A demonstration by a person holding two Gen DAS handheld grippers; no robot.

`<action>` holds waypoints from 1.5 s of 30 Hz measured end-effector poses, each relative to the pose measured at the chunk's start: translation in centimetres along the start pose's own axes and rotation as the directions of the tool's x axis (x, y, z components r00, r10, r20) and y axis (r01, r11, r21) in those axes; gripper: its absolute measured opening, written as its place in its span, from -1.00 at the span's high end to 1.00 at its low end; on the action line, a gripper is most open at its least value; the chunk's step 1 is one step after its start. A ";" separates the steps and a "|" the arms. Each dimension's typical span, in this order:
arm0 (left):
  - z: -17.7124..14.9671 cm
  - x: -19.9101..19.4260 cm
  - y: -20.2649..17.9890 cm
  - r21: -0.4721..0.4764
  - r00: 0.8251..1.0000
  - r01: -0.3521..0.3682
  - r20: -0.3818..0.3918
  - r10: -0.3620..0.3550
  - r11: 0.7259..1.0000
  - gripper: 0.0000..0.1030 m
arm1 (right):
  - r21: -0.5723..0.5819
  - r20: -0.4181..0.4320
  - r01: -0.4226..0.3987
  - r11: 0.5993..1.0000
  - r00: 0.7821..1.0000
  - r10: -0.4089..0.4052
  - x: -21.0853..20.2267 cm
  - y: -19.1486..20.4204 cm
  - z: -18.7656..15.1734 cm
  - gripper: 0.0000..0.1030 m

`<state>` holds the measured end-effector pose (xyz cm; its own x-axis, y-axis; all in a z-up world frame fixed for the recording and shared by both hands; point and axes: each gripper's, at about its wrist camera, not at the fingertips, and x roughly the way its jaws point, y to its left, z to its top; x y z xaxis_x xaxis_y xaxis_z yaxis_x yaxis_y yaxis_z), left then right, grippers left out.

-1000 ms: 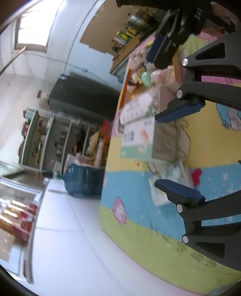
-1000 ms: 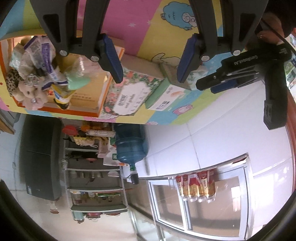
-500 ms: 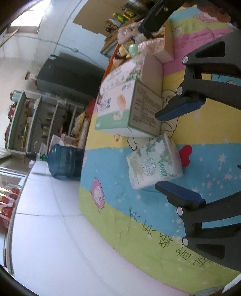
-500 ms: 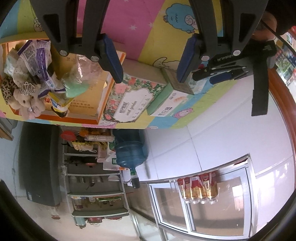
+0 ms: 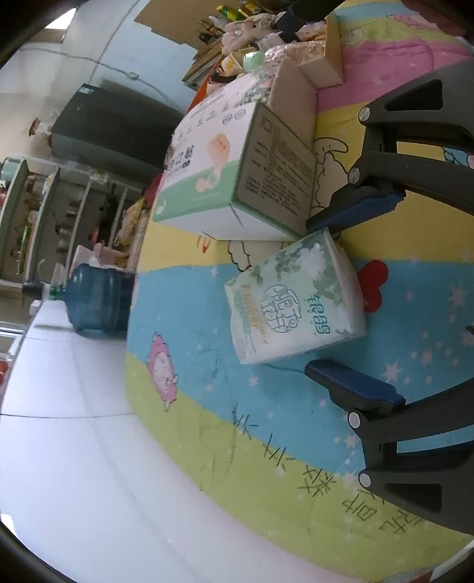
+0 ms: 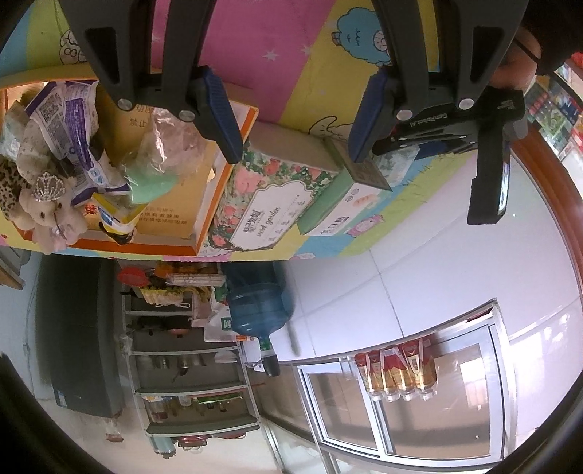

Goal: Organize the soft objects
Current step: 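Close the left tool on the white tissue pack, then lift the tissue pack with the left tool and carry it over the box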

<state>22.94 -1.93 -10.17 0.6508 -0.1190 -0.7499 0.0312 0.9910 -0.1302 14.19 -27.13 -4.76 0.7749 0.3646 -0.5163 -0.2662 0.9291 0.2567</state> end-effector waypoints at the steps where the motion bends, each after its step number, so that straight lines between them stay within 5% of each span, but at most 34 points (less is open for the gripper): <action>1: 0.1 -0.1 0.2 -0.007 1.000 0.008 0.004 -0.008 1.000 -0.41 | 0.003 0.001 0.003 1.000 1.000 -0.003 0.0 -0.1 0.0 -0.17; 10: 0.2 -1.0 3.7 -0.079 0.990 0.144 0.019 -0.143 0.987 -0.11 | -0.032 0.088 0.051 0.998 0.995 -0.048 -3.9 -2.5 -1.2 -0.17; 23: -0.7 -5.9 9.4 -0.087 0.971 0.176 0.180 -0.158 0.981 -0.10 | 0.050 0.063 0.108 0.993 0.992 -0.112 -7.3 -6.3 -5.1 -0.17; 31: 0.1 -7.8 12.5 -0.073 0.961 0.150 0.244 -0.128 0.986 -0.10 | 0.048 0.063 0.124 0.991 0.990 -0.127 -8.4 -5.1 -5.9 -0.17; 45: 0.6 -9.7 17.3 -0.008 0.927 0.219 0.315 -0.205 0.976 -0.10 | 0.030 0.037 0.165 0.986 0.985 -0.166 -5.5 -1.5 -3.7 -0.17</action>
<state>17.64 16.37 -4.74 0.8357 -0.2945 -0.4636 0.1670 0.9404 -0.2963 8.16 -30.31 -5.33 0.8291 0.2030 -0.5210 -0.1178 0.9743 0.1923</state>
